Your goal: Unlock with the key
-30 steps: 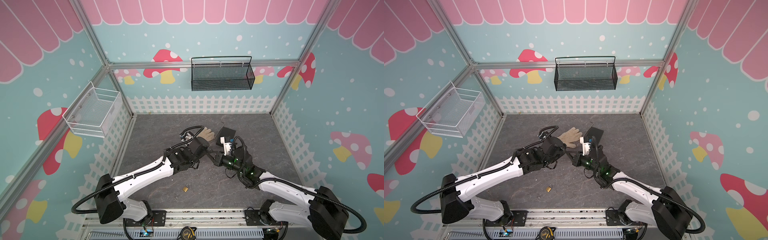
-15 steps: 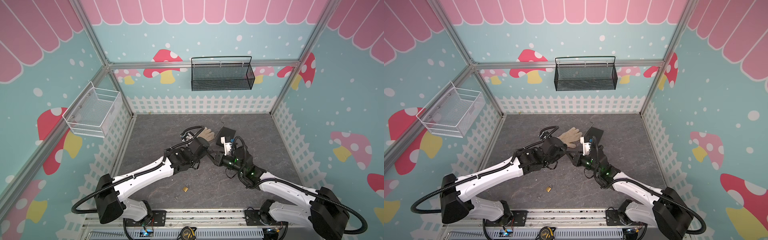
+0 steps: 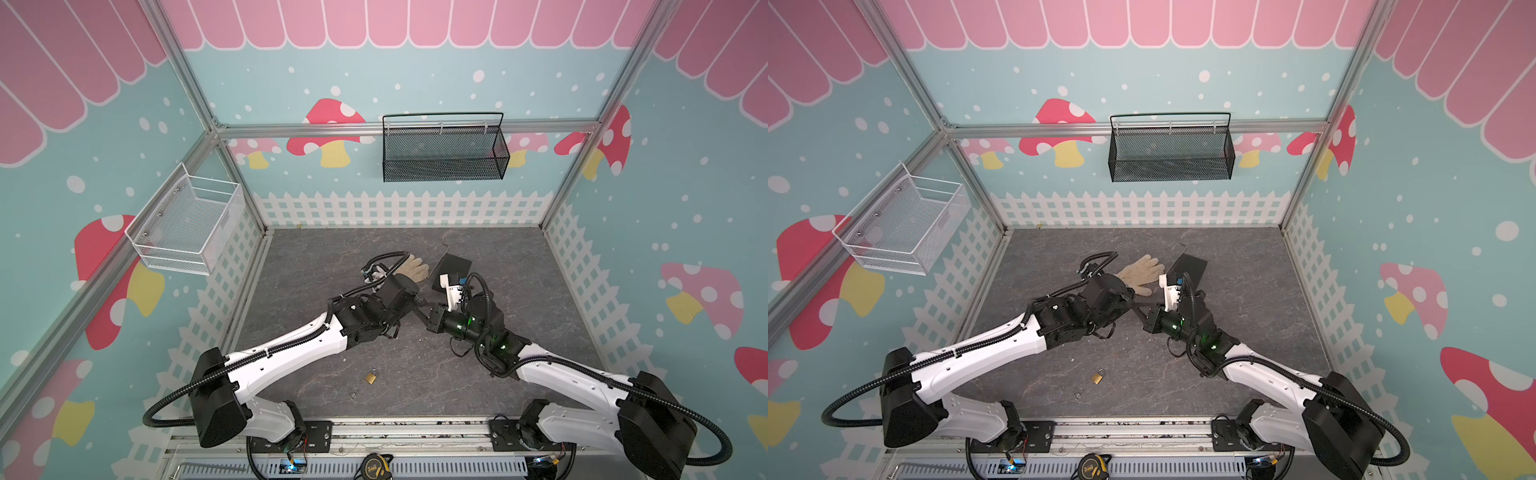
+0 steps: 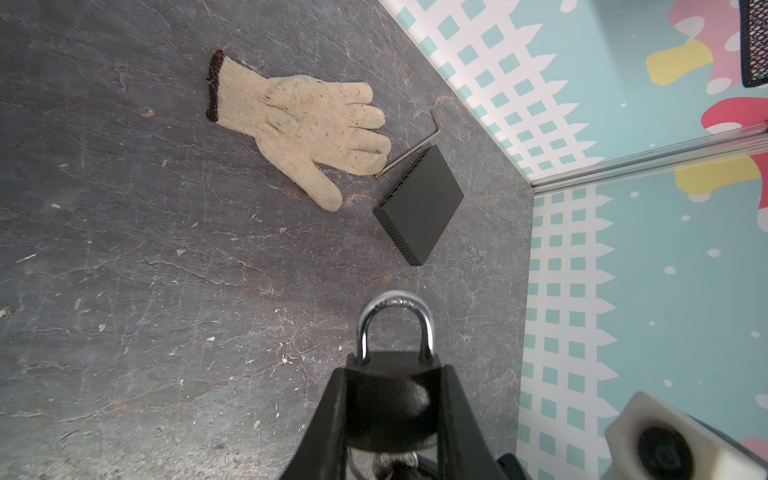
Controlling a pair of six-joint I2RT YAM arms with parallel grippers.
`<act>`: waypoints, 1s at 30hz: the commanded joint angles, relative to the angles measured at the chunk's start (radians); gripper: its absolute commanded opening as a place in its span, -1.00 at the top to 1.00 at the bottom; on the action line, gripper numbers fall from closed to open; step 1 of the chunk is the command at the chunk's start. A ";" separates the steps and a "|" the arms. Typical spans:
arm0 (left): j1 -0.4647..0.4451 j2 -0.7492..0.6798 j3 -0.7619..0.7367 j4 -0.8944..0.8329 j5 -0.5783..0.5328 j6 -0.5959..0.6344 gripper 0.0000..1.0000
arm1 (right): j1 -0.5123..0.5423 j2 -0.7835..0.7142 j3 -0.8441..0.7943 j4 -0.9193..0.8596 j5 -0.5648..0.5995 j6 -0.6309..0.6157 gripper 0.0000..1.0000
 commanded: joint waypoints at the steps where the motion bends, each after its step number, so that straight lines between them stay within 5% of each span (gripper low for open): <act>1: -0.037 -0.022 0.032 0.007 0.065 0.008 1.00 | -0.002 0.014 0.056 0.004 0.045 -0.033 1.00; 13: -0.085 -0.023 0.035 0.015 0.206 -0.025 1.00 | -0.002 0.006 0.109 -0.043 0.088 -0.122 1.00; 20: -0.063 -0.042 0.021 0.022 0.124 -0.005 1.00 | -0.002 -0.018 0.069 -0.050 0.077 -0.129 0.99; 30: -0.012 -0.118 -0.040 0.032 -0.028 0.027 1.00 | -0.004 -0.102 0.082 -0.206 0.032 -0.183 0.61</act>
